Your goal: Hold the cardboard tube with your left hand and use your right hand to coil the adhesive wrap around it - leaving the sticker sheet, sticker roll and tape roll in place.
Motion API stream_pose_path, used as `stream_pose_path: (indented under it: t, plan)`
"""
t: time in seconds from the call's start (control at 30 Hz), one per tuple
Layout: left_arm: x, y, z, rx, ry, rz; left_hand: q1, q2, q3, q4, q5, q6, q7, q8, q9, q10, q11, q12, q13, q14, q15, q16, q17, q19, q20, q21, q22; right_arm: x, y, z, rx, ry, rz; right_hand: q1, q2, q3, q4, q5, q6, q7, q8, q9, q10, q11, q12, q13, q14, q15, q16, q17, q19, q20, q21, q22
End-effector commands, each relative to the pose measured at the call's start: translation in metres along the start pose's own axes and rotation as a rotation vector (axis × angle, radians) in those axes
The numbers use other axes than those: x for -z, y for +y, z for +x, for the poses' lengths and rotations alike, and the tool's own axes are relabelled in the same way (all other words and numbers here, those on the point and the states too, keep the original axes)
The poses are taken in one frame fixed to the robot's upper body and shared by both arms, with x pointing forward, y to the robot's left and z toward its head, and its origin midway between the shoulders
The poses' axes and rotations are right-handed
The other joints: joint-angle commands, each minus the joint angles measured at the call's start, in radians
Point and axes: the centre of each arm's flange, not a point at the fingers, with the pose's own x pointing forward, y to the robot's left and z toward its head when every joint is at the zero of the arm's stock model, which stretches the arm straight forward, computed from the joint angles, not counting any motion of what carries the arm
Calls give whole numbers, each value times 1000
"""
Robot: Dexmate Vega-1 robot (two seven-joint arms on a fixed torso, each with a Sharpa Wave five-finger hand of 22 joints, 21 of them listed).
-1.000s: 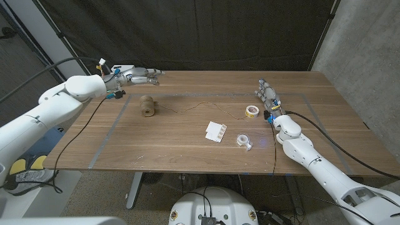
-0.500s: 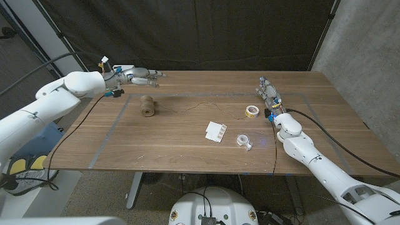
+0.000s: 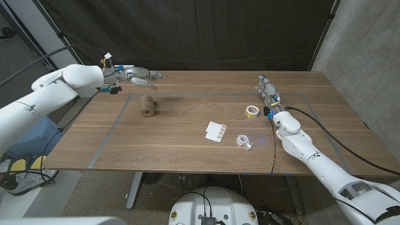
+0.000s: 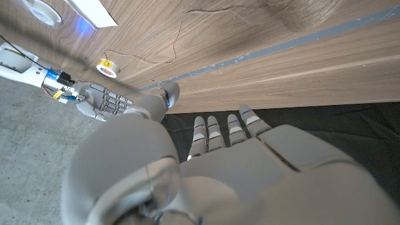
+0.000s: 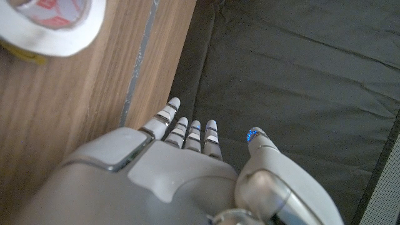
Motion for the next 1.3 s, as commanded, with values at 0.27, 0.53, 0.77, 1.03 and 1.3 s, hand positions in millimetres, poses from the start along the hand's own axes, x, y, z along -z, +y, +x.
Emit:
stream_pose_path:
  t: [0.27, 0.53, 0.77, 1.03, 1.3]
  plan:
    - [-12, 19, -4, 61, 52, 204, 44, -17, -5, -3, -27, 0, -2, 0, 5, 3, -10, 4, 8, 5, -7, 0, 4, 21, 2, 3, 4, 2, 5, 5, 12, 6, -4, 9, -2, 7, -5, -1, -2, -6, -3, 2, -13, -5, 2, 6, -4, -21, 11, 5, -4, -23, 5, 3]
    - [-16, 20, -2, 70, 62, 256, 82, -32, -9, -2, -49, 11, -2, 4, 7, 8, -5, 10, 13, 17, -3, 3, 6, 27, 10, 1, 4, 0, 7, 4, 23, -5, 0, 9, -1, 7, -6, -2, -4, -7, -4, 2, -17, -8, 1, 6, -6, -20, 11, 6, -5, -22, 5, 3]
    - [-23, 18, 1, 77, 56, 336, 105, -39, -13, 0, -61, 16, -3, 6, 8, 13, -12, 15, 17, 26, -8, 5, 7, 32, 10, 1, 4, 0, 7, 2, 32, -11, 8, 9, -1, 7, -8, -2, -6, -8, -4, 2, -19, -10, 1, 6, -7, -22, 11, 6, -6, -23, 5, 3]
    - [-29, 14, 2, 137, 54, 379, 128, -48, -20, 1, -75, 23, -9, 7, 10, 20, -19, 22, 21, 37, -16, 7, 8, 37, 6, 1, 5, 3, 8, -1, 48, -13, 10, 10, 0, 8, -10, -3, -13, -10, -7, 2, -24, -10, 0, 6, -8, -20, 11, 6, -6, -24, 5, 3]
    - [-38, 13, 6, 207, 62, 469, 144, -55, -27, 3, -86, 16, -5, 4, 10, 15, -21, 23, 24, 37, -18, 5, 9, 34, 6, -1, 5, 5, 8, -6, 63, -12, 13, 10, 1, 8, -11, -3, -20, -12, -8, 2, -29, -8, 0, 6, -13, -17, 11, 7, -9, -23, 4, 3]
